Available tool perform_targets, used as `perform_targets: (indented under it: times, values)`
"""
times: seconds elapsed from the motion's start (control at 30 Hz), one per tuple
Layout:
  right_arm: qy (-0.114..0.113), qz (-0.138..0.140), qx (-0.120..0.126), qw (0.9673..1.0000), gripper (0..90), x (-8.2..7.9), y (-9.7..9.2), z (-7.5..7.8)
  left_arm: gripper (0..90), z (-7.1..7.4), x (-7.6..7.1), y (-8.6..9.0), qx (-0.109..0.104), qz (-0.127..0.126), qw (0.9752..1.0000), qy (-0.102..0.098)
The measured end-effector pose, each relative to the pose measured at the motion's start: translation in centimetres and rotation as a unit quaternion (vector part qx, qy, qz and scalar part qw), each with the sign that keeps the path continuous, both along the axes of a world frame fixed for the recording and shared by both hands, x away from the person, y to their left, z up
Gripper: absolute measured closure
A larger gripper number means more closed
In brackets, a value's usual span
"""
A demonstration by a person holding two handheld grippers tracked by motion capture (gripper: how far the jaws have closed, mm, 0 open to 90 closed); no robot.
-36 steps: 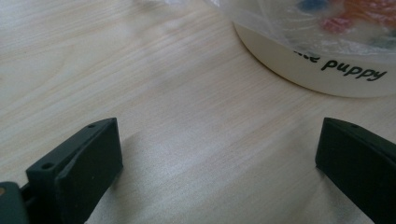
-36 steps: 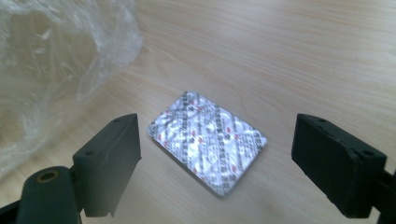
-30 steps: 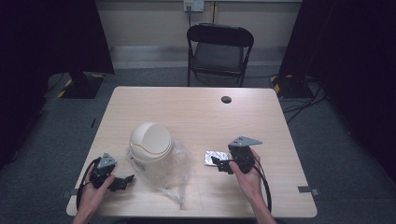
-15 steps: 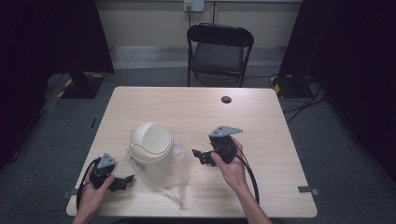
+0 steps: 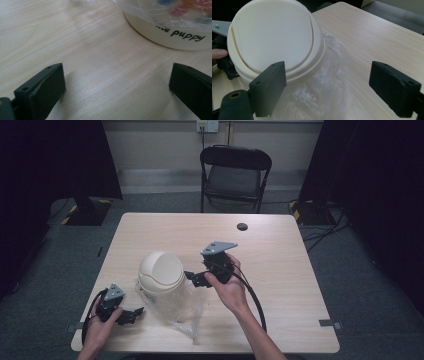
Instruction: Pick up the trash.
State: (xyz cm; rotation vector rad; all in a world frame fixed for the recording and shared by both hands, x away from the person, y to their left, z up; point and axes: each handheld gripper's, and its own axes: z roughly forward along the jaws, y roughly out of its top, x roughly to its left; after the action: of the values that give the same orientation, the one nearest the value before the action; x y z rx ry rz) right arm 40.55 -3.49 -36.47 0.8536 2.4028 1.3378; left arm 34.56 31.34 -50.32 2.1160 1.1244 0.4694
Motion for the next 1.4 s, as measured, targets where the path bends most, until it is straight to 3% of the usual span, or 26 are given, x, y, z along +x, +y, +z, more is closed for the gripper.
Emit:
perform_targets:
  times: [0.27, 0.5, 0.83, 1.0, 1.13, 1.2, 1.4]
  values:
    - [0.011, 0.011, -0.004, 0.9999, 13.4, 1.7, 2.4, -0.5, 0.0, 0.0, 0.0, 0.0, 0.0, 0.0, 1.0, 0.0]
    - [0.014, 0.013, -0.029, 0.9994, 12.9, 2.4, 3.8, -1.5, 0.0, 0.0, 0.0, 0.0, 0.0, 0.0, 1.0, 0.0]
    - [0.037, 0.013, -0.028, 0.9988, 13.2, 3.7, 5.8, -3.0, 0.1, 0.0, 0.0, 0.0, 0.0, -0.001, 1.0, 0.0]
    - [0.035, 0.011, -0.031, 0.9989, 13.4, 4.0, 6.7, -3.3, 0.0, 0.0, 0.0, 0.0, 0.0, -0.001, 1.0, 0.0]
    - [0.034, 0.008, -0.028, 0.999, 13.5, 4.0, 6.7, -3.3, 0.0, 0.0, 0.0, 0.0, 0.0, -0.002, 1.0, 0.0]
    - [0.046, 0.012, -0.014, 0.9988, 13.8, 4.0, 6.3, -3.1, 0.0, 0.0, 0.0, 0.0, 0.0, -0.002, 1.0, 0.0]
    - [0.037, 0.016, -0.004, 0.9992, 13.5, 3.5, 5.5, -2.4, 0.1, 0.0, 0.0, 0.0, 0.0, -0.002, 1.0, 0.0]
